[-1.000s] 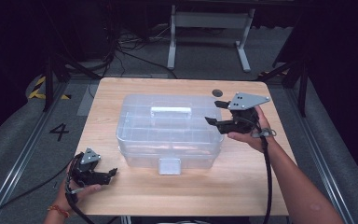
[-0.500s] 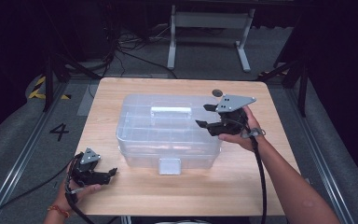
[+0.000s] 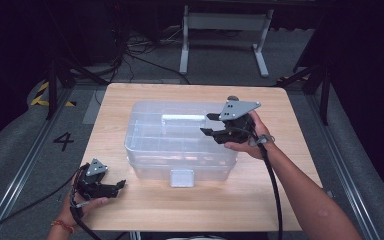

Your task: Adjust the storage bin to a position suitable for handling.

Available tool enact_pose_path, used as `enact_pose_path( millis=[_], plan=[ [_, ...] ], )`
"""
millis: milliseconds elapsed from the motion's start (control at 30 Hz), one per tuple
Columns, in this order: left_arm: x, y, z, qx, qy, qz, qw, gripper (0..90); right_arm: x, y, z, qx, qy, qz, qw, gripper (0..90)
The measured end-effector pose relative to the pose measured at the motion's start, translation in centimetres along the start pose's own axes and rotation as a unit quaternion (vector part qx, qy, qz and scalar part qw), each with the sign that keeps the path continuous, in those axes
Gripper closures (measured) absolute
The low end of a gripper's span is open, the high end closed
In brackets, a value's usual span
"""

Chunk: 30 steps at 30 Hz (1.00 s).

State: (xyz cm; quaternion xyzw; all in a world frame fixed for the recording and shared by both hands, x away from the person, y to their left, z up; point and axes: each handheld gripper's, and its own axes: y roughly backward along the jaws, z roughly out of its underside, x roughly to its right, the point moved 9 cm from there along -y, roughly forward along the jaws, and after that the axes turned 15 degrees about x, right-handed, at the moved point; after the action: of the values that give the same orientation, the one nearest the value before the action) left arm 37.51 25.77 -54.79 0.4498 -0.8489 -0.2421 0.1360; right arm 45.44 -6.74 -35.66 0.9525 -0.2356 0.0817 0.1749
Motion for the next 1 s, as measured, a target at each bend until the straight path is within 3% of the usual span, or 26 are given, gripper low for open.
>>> enact_pose_path(
  millis=[533, 867, 1000],
  plan=[
    [0.3, 0.0, -0.1, 0.006, -0.005, 0.006, 1.0, 17.0, 0.4, -1.2, -0.6, -0.009, 0.001, 0.012, 0.9999, 72.8],
    [0.5, -0.1, -0.6, -0.002, -0.005, -0.001, 1.0, 22.0, 0.6, -1.5, -0.8, -0.005, 0.004, 0.007, 1.0, 73.9],
    [0.7, 0.3, -1.4, 0.013, -0.005, -0.003, 0.9999, 22.6, 0.6, -1.5, -0.8, -0.006, 0.002, 0.005, 1.0, 73.9]
  ],
)
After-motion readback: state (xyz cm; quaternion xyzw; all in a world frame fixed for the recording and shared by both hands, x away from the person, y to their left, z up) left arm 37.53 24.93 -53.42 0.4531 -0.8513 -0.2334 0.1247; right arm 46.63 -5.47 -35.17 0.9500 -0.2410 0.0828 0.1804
